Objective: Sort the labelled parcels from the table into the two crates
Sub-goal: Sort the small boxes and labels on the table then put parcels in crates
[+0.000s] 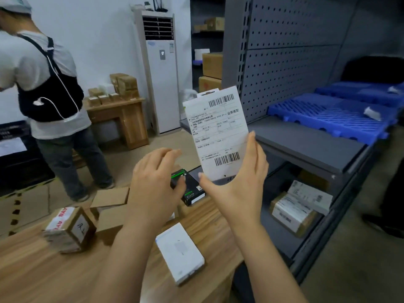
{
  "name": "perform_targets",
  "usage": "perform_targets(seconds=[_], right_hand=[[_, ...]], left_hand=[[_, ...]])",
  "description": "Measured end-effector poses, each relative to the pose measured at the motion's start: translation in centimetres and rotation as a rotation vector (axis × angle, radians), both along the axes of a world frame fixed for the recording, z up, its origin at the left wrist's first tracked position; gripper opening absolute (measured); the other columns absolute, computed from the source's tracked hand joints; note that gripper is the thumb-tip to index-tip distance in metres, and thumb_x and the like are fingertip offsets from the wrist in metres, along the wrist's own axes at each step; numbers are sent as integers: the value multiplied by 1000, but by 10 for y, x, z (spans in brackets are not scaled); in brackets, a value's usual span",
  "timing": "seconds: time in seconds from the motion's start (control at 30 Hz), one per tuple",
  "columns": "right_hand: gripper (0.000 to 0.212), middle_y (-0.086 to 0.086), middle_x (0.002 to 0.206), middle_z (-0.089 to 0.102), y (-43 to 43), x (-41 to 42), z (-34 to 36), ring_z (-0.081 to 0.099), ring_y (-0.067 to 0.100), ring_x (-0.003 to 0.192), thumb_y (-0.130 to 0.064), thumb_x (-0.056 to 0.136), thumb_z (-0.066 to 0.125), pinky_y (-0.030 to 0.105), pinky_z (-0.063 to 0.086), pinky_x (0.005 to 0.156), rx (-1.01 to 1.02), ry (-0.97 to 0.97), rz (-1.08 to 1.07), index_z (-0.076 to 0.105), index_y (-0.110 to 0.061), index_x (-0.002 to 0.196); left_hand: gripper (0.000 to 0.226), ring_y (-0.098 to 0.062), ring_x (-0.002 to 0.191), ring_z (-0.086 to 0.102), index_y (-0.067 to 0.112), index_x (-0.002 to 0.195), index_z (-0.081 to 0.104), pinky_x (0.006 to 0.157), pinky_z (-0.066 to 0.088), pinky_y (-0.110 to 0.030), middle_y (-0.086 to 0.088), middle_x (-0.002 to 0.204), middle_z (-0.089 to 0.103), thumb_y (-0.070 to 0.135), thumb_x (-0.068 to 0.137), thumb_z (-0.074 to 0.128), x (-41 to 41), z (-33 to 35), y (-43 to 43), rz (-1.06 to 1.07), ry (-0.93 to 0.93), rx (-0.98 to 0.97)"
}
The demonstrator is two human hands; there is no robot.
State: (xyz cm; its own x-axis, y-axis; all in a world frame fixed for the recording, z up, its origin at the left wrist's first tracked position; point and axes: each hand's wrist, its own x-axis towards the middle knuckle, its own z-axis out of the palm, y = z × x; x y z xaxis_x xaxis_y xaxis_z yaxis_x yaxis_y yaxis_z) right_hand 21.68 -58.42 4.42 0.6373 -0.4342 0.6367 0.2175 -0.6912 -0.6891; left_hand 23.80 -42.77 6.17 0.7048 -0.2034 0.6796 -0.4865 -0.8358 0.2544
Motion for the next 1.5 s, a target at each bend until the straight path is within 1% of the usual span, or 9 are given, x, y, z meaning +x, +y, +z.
perform_targets(seconds=[0.13,0.3,0.47,0.6,0.77,0.9,1.13,1.3,1.5], right_hand=[[127,-16,148,18,6,-23,-5,11,-5,128,-42,61,86,31,26,107,23,39,-99,1,-32,155],[126,-7,152,20,21,-69,-21,12,-1,133,-41,63,87,28,21,109,70,129,-317,2,-28,156],[126,-3,150,23,46,-135,-43,14,5,135,-42,63,86,30,22,109,87,205,-565,3,-22,156],[127,0,151,23,65,-195,-54,12,0,132,-42,62,86,28,19,110,105,277,-750,4,-18,156],[127,-1,151,21,77,-274,-56,14,10,137,-45,62,85,30,22,109,129,293,-968,4,-19,156],[127,3,151,24,92,-350,-54,16,13,136,-45,61,86,33,22,111,159,268,-1176,7,-16,156],[126,7,149,30,148,-511,-47,21,18,135,-43,58,88,41,28,115,193,215,-1541,15,-10,155],[125,6,146,32,221,-643,-48,27,21,128,-45,56,86,40,34,110,204,191,-1772,16,-12,154],[127,1,147,28,327,-794,-57,25,18,133,-48,59,86,40,37,109,242,169,-1975,9,-19,156]], left_hand=[[54,-28,107,55,11,118,62,91,44,-43,-8,116,61,9,67,81,5,-6,1,-146,-1,-29],[54,-25,102,53,11,115,62,83,43,-39,-7,112,62,10,65,81,0,-31,3,-392,22,-26],[52,-31,98,57,11,119,62,82,46,-42,-10,115,60,31,73,49,-30,-58,1,-650,107,-10],[51,-31,99,55,10,119,61,81,45,-40,-9,115,59,13,69,74,-76,-69,-5,-847,147,9],[55,-26,103,54,14,122,59,80,46,-37,-4,117,59,15,70,78,-142,-68,-22,-1075,200,66],[54,-24,110,52,13,126,57,91,44,-42,-4,119,56,15,75,76,-211,-65,-32,-1278,216,98],[56,-25,108,52,14,124,58,89,43,-40,-4,118,56,15,72,77,-373,-57,-29,-1584,170,143],[54,-24,110,52,14,123,59,93,41,-37,-3,118,58,16,72,77,-513,-55,10,-1801,163,141],[54,-23,106,53,13,121,60,91,43,-39,-3,114,58,15,70,78,-679,-67,85,-2043,204,117]])
